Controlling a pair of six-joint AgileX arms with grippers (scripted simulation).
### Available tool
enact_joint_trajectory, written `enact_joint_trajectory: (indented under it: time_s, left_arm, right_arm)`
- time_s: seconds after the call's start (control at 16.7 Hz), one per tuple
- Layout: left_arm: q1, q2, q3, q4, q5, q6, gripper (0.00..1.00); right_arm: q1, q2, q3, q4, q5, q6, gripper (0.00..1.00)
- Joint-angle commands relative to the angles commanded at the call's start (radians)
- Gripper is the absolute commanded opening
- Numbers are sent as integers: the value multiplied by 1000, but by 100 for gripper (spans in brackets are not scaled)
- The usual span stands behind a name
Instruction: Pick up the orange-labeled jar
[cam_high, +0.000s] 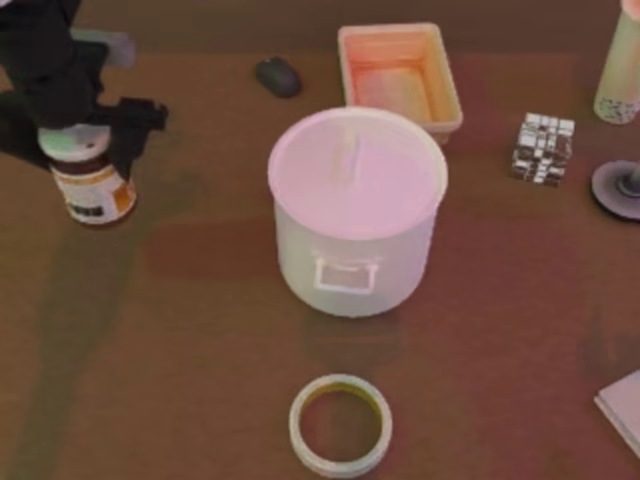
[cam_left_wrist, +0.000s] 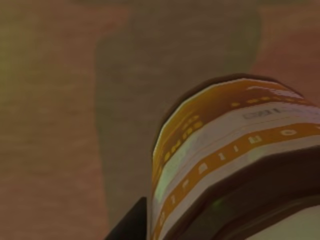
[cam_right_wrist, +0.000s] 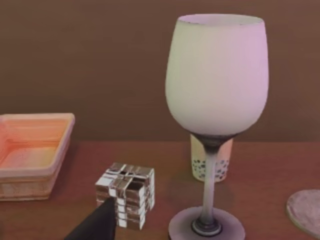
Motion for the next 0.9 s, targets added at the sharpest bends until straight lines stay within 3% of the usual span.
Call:
enact_joint_trajectory:
  time_s: [0.18,0.36,0.9]
  left_arm:
    - [-86,-9,-71,62,-16,-184,0]
    - [-143,-20,-115,109,-28,-284,0]
    - [-147,6,-165,183,-29,-294,0]
  right_arm:
    - [0,0,0,0,0,0,100]
    - [0,0,0,0,0,0,100]
    - [0,0,0,0,0,0,100]
